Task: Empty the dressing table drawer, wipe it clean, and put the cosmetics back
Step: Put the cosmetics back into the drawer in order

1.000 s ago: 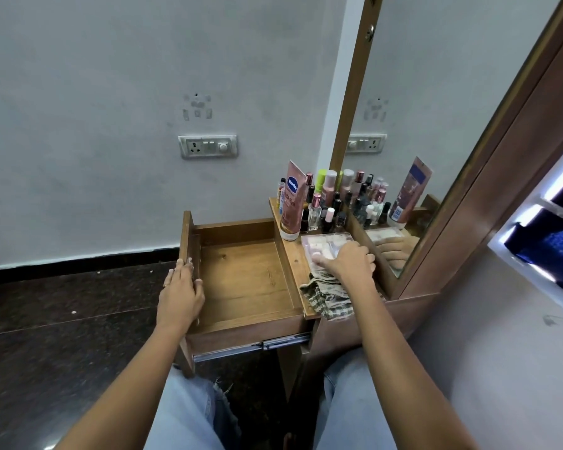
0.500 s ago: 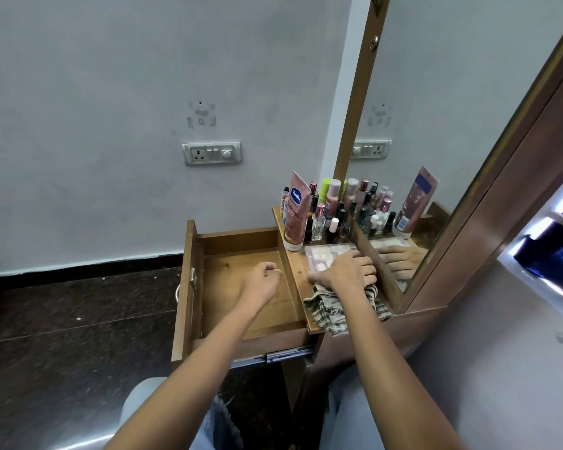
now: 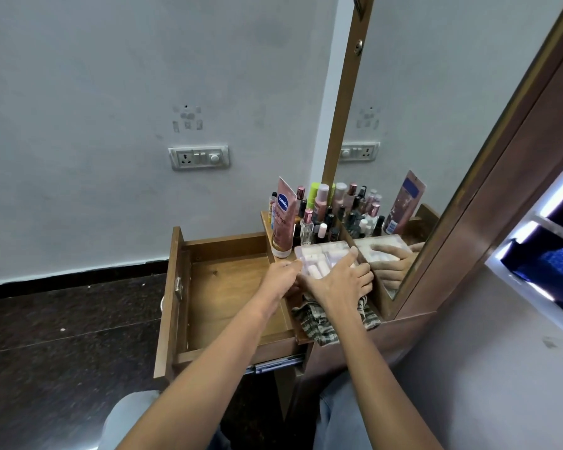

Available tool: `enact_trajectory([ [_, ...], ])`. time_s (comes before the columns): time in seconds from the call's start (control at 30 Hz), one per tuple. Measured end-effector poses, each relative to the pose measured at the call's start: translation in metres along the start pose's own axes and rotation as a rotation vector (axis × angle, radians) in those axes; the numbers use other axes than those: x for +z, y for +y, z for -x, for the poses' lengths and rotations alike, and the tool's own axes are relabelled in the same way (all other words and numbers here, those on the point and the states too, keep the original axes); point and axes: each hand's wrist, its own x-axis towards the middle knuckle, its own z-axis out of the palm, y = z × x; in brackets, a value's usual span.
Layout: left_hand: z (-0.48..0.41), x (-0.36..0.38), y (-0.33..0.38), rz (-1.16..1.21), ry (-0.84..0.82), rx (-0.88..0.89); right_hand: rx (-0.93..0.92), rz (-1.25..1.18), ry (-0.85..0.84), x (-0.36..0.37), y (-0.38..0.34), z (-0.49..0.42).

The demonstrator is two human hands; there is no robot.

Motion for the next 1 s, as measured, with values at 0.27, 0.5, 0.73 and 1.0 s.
enact_trajectory([
  [0.27,0.024,-0.019,0.008,0.193,-0.018,-0.045,-0.210,-0.050,0.035,-0.016,0.000,0.033],
  [0.5,0.061,-0.098,-0.009,0.239,0.139,-0.025,-0.499,-0.240,0.032,-0.003,0.019,0.041],
  [0.73,0.046,-0.152,-0.039,0.132,0.297,-0.152,-0.593,-0.019,-0.021,0.036,0.027,0.042],
  [1.0,0.010,-0.132,-0.066,-0.084,0.248,-0.299,-0.591,0.072,-0.035,0.042,0.031,0.042],
])
